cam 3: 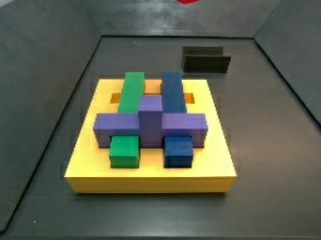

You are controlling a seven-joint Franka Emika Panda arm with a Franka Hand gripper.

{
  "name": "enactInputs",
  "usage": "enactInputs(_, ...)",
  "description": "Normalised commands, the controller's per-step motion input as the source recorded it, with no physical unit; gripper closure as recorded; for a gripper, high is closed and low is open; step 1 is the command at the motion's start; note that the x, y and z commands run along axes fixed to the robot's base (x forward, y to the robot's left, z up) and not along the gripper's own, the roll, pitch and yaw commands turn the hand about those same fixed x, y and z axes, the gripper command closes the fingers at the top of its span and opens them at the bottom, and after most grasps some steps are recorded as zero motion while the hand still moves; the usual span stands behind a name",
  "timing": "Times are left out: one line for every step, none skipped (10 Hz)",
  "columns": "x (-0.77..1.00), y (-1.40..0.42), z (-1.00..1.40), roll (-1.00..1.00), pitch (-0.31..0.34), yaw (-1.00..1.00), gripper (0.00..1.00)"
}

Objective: Pick up the red object. Move up. Move to above the board. Insert the red object.
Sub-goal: Move to above the board.

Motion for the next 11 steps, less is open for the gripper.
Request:
enactInputs(-0.06,-1.40,0.19,0.00,0.051,1.00,1.00)
enactInputs(-0.01,-0.99,0.14,0.01,0.062,1.00,1.00)
enactInputs(0.04,-0.60,0.09,0.01,0.076,1.00,1.00)
enactInputs(0.05,-0.30,0.06,0.01,0.093,1.00,1.00)
enactInputs(0.05,-0.17,0.05,0.02,0.104,1.00,1.00)
enactInputs(0.05,-0.09,0.04,0.02,0.118,1.00,1.00)
enactInputs(0.05,-0.06,0.03,0.02,0.134,1.00,1.00)
enactInputs(0.05,-0.04,0.03,0.03,0.163,1.00,1.00)
enactInputs(0.05,-0.04,0.03,0.04,0.195,1.00,1.00)
enactInputs(0.06,-0.03,0.03,0.04,0.235,1.00,1.00)
enactInputs(0.07,-0.03,0.03,0.05,0.220,0.67,1.00)
